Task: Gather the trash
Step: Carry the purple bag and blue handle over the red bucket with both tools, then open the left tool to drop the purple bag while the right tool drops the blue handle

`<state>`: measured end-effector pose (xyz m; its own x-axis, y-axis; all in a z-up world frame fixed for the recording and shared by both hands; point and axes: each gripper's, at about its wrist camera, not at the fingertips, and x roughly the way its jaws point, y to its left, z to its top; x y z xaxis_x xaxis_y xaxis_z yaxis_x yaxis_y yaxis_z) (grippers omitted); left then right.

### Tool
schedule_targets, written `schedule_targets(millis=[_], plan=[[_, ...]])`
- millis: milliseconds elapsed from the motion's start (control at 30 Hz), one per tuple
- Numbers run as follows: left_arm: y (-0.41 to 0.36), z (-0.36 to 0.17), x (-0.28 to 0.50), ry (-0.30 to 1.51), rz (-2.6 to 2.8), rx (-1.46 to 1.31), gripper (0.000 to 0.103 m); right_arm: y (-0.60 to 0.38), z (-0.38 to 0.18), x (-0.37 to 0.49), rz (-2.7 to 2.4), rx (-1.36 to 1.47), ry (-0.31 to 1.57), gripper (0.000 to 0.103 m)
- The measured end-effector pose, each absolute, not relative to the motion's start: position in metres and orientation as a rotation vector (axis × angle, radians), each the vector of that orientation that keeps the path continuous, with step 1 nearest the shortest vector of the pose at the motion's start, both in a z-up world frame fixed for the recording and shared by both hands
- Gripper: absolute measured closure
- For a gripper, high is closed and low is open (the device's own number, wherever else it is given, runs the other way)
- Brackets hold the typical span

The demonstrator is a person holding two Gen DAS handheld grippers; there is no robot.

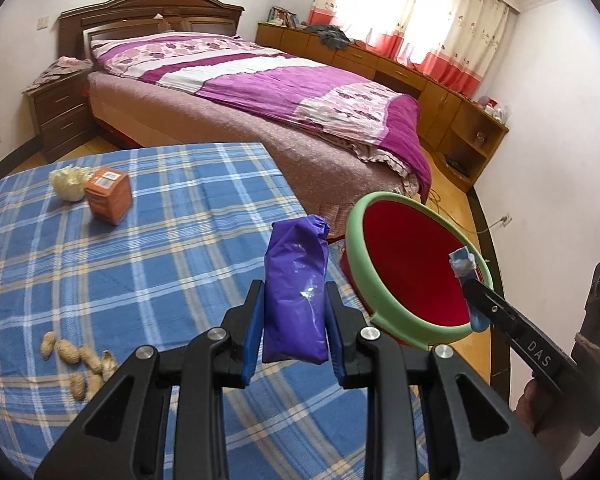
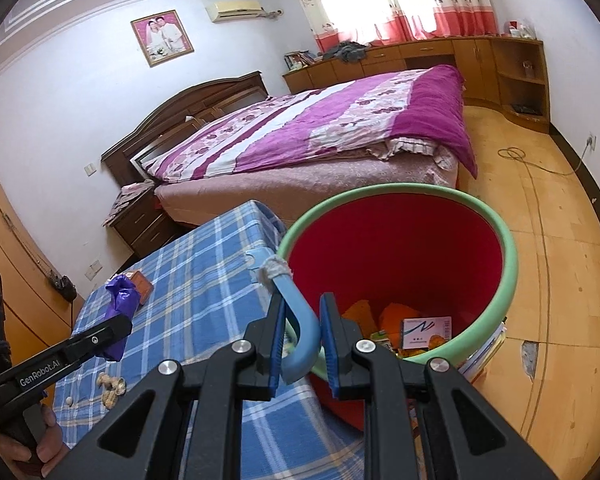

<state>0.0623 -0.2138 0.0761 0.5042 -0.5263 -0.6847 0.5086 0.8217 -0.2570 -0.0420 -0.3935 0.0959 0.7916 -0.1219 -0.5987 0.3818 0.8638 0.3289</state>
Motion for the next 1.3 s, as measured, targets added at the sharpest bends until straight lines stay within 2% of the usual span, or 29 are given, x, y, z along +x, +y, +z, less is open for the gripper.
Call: schedule_targets(millis=[1000,1133,1167,1300], plan=[[-0.357,0.036,0.076,0.905,-0.826,0.179,0.074,-0.471,0.053,-0.040,-0.470,0.541,0.645,0.083],[-0.364,0.032,0.079,0.919,-0.809,0.194,0.065,-0.471,0.050,-0.039,-0.485,0.541,0.655,0.082],[-0.364,0.031,0.079,0.919,-0.803,0.194,0.062,-0.472,0.049,-0.039,-0.483,0.549,0.656,0.079],[-0.364,0.027,0.081,0.923,-0.798,0.189,0.060,-0.473,0.049,-0.039,-0.479,0.563,0.652,0.075]])
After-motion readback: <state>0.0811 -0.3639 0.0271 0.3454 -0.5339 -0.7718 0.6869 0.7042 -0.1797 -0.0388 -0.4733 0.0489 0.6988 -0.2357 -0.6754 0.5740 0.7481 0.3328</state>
